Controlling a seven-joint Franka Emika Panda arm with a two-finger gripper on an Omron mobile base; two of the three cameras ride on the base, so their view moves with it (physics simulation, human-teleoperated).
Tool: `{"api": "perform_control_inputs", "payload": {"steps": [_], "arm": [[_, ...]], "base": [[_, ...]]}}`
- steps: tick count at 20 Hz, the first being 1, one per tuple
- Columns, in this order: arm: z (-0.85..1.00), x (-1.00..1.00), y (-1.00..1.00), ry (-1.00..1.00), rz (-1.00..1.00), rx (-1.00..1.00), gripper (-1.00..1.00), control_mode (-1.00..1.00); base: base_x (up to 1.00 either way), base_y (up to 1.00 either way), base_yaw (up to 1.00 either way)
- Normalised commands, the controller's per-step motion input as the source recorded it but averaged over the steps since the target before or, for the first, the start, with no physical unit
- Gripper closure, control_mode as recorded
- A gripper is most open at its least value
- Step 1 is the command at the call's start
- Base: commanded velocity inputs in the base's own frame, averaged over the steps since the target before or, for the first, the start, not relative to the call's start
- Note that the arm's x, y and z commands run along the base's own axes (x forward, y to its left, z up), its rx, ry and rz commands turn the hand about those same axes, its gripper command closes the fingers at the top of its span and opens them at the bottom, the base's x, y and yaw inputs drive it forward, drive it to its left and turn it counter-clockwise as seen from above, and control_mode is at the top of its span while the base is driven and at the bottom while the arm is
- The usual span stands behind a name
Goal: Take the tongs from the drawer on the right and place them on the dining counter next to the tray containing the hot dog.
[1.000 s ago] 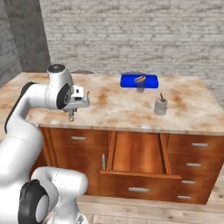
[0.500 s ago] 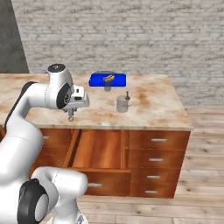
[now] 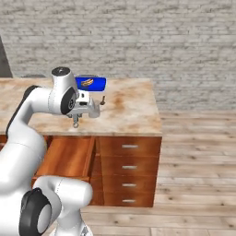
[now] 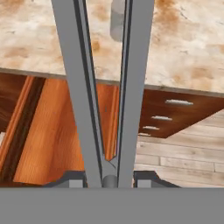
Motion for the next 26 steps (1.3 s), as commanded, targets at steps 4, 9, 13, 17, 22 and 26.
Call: {"api": "perform_control_inputs", "payload": {"steps": [4,9,13,17,22,26], "arm": [[0.00,0.00,0.00,0.00,0.00,0.00,1.00,1.00],[0.00,0.00,0.00,0.00,0.00,0.00,1.00,1.00],[0.00,0.00,0.00,0.00,0.00,0.00,1.00,1.00],[0.00,0.00,0.00,0.00,0.00,0.00,1.00,1.00],[0.00,0.00,0.00,0.00,0.00,0.00,1.00,1.00],[0.00,0.00,0.00,0.00,0.00,0.00,1.00,1.00]], "base": [[0.48,-0.65,0.00],[0.57,-0.57,0.00],[0.56,-0.58,0.00],[0.35,-0.67,0.00],[0.11,-0.73,0.00],[0.21,-0.81,0.00]]}}
